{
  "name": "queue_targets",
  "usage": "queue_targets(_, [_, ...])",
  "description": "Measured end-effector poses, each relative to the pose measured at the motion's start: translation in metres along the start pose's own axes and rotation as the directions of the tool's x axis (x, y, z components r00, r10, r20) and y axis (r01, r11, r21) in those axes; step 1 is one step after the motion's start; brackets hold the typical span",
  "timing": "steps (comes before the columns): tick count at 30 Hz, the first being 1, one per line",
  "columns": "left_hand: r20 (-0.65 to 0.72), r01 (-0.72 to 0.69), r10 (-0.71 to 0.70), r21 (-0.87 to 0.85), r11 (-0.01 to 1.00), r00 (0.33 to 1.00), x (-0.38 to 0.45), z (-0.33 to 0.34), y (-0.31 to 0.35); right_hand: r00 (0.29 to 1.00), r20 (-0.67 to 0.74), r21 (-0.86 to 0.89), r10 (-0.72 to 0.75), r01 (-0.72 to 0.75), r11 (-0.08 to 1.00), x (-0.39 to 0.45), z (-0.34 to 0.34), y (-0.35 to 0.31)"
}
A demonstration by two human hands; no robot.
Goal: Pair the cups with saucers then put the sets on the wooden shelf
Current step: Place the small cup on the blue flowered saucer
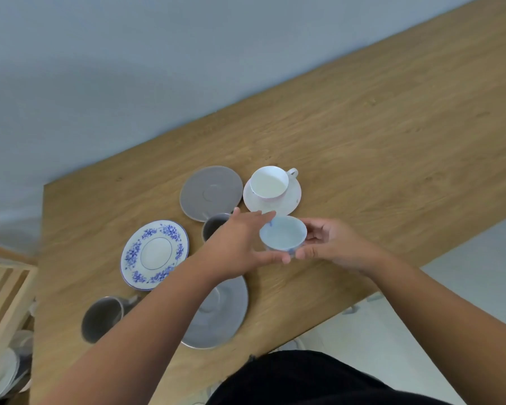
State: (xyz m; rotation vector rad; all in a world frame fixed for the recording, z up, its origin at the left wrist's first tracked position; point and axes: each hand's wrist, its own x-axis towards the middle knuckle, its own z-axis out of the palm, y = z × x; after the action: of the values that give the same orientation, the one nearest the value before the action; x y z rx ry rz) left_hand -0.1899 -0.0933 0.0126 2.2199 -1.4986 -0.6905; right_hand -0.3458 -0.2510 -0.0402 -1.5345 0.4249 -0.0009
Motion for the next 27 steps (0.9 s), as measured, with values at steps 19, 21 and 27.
queue_targets(19, [-0.206, 0.116, -0.548, -0.861, 0.495, 0.811, -0.110, -0.056, -0.116, 0.907, 0.407, -0.025, 0.110, -0.109, 0.994, 0.137, 0.121, -0.111])
queue_targets(21, [-0.144, 0.154, -0.567, -0.882, 0.444, 0.811, -0.118, -0.064, -0.133, 0.878, 0.445, -0.078, 0.176, -0.157, 0.984, 0.155, 0.139, -0.114])
queue_targets(27, [-0.067, 0.284, -0.615, -0.844, 0.455, 0.786, -0.129, -0.077, -0.170, 0.819, 0.503, -0.224, 0.276, -0.185, 0.957, 0.196, 0.174, -0.114])
